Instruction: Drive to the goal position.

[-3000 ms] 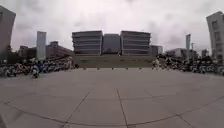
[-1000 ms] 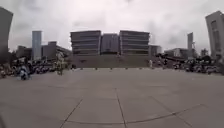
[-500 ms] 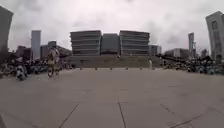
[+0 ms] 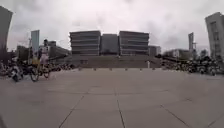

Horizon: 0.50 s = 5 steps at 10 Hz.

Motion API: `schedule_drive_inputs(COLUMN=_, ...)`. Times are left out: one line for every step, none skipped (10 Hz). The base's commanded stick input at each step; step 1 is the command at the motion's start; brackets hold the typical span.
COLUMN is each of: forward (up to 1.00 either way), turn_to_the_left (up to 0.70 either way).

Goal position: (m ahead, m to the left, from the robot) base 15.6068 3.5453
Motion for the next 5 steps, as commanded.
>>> schedule_drive_inputs(forward=0.45, turn_to_the_left=0.0)
schedule_drive_inputs(forward=0.45, turn_to_the_left=0.0)
schedule_drive_inputs(forward=0.45, turn_to_the_left=0.0)
schedule_drive_inputs(forward=0.45, turn_to_the_left=0.0)
schedule_drive_inputs(forward=0.45, turn_to_the_left=0.0)
